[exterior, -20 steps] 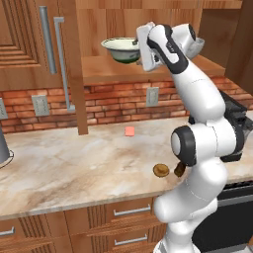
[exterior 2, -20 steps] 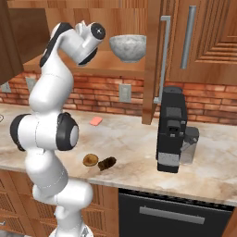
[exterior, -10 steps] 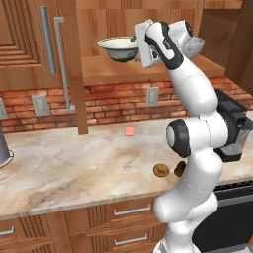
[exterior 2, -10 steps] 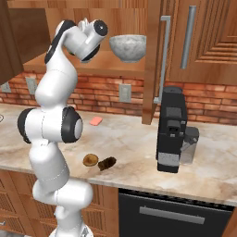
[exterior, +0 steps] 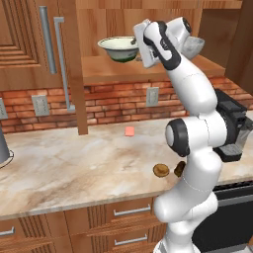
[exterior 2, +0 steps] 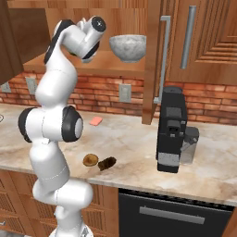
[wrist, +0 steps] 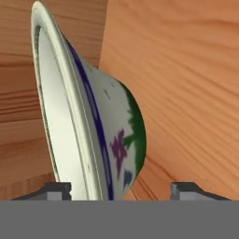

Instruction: Pick both bowls and place them on the counter. Then place the bread in one bowl and place the sweet potato in the other bowl.

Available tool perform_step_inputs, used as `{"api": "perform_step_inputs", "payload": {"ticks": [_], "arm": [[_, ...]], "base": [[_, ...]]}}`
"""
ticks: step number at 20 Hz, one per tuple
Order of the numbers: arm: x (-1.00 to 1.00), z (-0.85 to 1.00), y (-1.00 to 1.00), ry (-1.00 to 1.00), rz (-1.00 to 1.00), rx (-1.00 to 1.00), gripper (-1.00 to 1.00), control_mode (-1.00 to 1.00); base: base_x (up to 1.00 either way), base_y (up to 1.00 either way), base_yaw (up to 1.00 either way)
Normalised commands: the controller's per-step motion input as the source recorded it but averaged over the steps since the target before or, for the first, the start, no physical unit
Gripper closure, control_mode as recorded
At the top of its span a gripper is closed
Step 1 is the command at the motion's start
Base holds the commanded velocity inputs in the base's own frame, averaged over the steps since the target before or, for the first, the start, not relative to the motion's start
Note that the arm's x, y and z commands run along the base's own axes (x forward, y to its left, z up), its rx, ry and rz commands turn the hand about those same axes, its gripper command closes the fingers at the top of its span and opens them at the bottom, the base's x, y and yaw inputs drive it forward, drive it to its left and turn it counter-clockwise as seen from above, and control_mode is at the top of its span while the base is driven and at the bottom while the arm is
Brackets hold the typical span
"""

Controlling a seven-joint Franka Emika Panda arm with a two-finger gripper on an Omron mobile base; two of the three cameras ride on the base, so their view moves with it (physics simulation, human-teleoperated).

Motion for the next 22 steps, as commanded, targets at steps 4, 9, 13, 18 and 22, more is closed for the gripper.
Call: {"api": "perform_step_inputs", "payload": {"ticks": [4, 9, 13, 18, 22], "arm": [[0.0, -0.25, 0.09, -0.07, 0.0, -0.03, 1.0, -1.0], [0.0, -0.19, 0.09, -0.04, 0.0, -0.01, 1.0, -1.0], [-0.19, -0.06, 0.01, -0.06, 0.0, 0.0, 1.0, -1.0], [-0.6, 0.03, -0.11, -0.11, 0.0, 0.0, 1.0, -1.0], [-0.9, 0.06, -0.04, -0.12, 0.0, 0.02, 1.0, -1.0]], "base": [[0.0, 0.0, 0.0], [0.0, 0.0, 0.0], [0.0, 0.0, 0.0], [0.0, 0.0, 0.0], [0.0, 0.0, 0.0]]}}
